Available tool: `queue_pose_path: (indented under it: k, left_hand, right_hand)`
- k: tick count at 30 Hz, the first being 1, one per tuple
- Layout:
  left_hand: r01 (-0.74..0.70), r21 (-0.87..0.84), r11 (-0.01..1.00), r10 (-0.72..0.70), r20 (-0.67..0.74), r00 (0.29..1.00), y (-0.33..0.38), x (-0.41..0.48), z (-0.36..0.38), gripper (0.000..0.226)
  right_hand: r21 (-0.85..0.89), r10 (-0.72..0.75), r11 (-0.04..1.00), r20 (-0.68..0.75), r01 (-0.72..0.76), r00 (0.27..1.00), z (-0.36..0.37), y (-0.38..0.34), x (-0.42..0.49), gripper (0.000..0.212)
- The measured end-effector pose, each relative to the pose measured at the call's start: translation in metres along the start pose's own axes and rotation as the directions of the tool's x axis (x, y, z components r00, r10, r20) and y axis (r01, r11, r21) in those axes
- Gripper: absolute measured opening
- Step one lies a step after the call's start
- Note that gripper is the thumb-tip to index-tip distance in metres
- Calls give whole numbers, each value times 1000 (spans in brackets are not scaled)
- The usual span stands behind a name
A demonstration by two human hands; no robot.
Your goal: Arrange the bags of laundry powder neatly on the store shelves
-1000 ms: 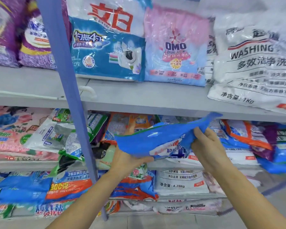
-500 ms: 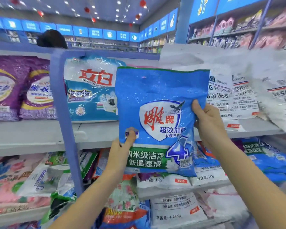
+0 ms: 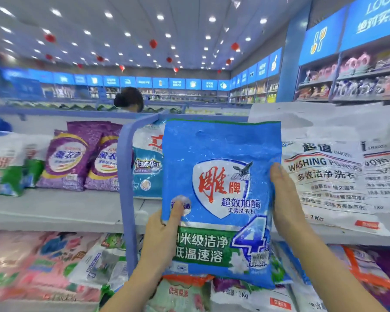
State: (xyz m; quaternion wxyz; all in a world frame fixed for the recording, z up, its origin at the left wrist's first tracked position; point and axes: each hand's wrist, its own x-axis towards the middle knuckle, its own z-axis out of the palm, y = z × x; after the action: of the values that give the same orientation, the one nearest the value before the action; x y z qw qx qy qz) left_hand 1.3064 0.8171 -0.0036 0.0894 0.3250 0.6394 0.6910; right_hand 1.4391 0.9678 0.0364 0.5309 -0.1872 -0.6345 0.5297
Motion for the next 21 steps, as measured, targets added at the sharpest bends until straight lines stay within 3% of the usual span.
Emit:
queue_pose_path:
  k: [2,4,5,7,8,9,12,16,19,21]
  left_hand:
    - [14,-32,999,-15,-52,999,3,-1,-7,42]
    - [4,-59,998,-10,-111,994,6,-1,-18,58]
    - [2,-66,998,-12,-157,988,8,-1,-25,61]
    - [25,-86,996,-45,-235,971,19,-2,-42,47]
    - [26,-85,996,-48,-269,962,26,-3,-51,42]
    - [20,-71,997,-39,-289,957,30,-3,-61,38]
    - [13,-11,1000,-16,-366,930,40,-3,-93,37]
    - [86,29,996,-63,-462,885,41,1,-144,39]
    - [138,32,990,-105,-489,866,23,19,-196,82]
    - [206,45,978,-152,-528,836,16,29,-229,104]
  right_hand:
    - [79,142,985,102,-150,985,6,3,3,45]
    - [40,223,971,200,-235,954,15,11,4,45]
    - [3,210,975,292,-220,933,17,18,1,56]
    - [-85,225,974,315,-209,922,29,33,-1,106]
    - [-98,240,971,328,-220,914,38,40,0,109]
    - [-139,257,965,340,-222,904,51,35,-6,96]
    - [-56,138,990,400,-126,906,88,23,-30,20]
    - [33,56,996,469,-81,881,145,19,-46,13]
    - [43,29,997,565,-64,825,190,20,-54,40]
    - [81,-17,996,578,-37,816,222,17,-61,28]
